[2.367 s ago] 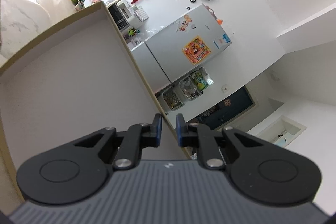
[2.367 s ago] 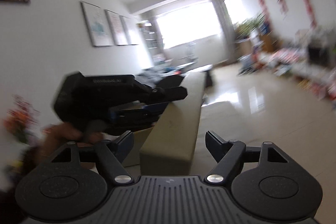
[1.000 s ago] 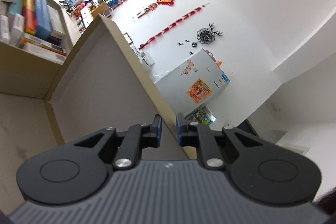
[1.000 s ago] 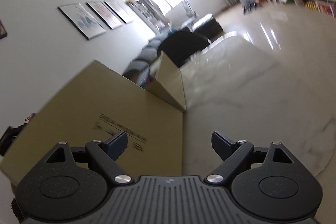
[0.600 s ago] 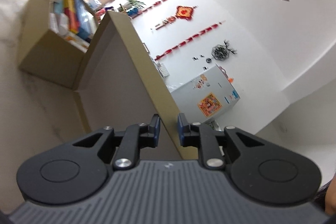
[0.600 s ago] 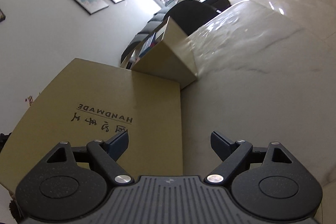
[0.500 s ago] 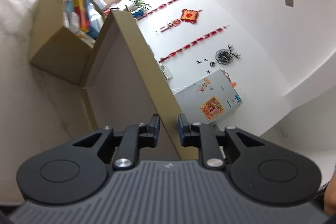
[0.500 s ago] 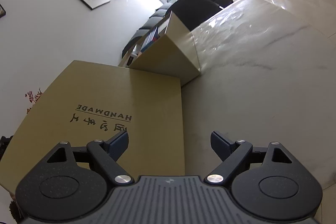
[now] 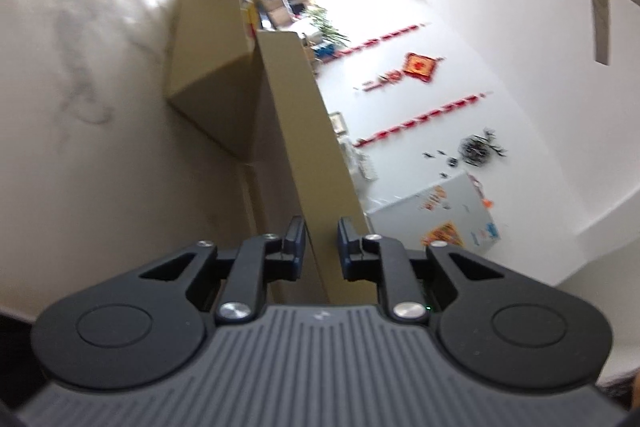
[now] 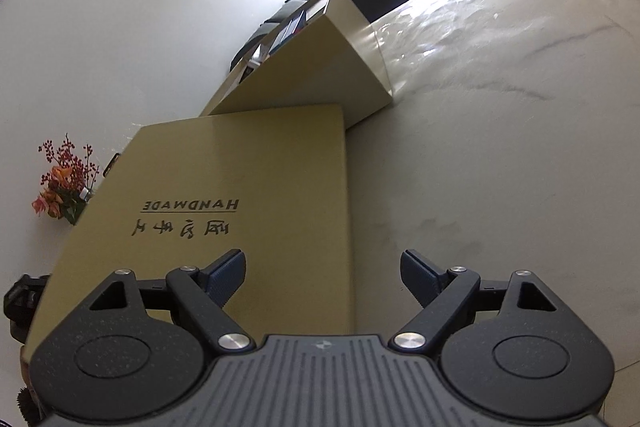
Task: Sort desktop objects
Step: 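Swing the lid with both tools over the open tall box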
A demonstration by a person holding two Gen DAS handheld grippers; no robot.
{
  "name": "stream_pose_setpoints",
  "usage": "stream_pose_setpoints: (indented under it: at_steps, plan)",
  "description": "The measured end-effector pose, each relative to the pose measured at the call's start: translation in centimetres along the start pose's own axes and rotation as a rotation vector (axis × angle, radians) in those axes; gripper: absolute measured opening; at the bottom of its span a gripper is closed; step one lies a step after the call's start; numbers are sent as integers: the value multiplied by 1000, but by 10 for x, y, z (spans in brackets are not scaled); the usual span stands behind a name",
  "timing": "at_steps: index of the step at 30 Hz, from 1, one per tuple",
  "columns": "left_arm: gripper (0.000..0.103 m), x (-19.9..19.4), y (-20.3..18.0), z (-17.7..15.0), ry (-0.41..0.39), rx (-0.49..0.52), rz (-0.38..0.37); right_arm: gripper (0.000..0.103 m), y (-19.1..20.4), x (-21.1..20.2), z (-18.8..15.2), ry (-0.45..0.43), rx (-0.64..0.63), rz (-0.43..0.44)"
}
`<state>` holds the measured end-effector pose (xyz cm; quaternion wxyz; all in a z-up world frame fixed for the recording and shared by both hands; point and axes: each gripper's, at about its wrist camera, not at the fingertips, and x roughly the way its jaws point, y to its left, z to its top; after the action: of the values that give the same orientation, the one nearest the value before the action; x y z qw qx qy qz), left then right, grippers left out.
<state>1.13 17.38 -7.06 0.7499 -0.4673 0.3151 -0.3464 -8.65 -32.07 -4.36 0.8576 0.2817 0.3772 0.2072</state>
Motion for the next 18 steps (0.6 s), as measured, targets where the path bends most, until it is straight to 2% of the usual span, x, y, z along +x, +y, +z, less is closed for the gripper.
stream_pose_setpoints:
  at_steps: [12, 18]
  plan:
    - [14, 13, 23, 9, 15, -60, 56, 84, 11, 8, -3, 37, -34, -2]
    - [16, 15, 29, 11, 1, 0, 211, 84, 10, 11, -3, 43, -32, -10]
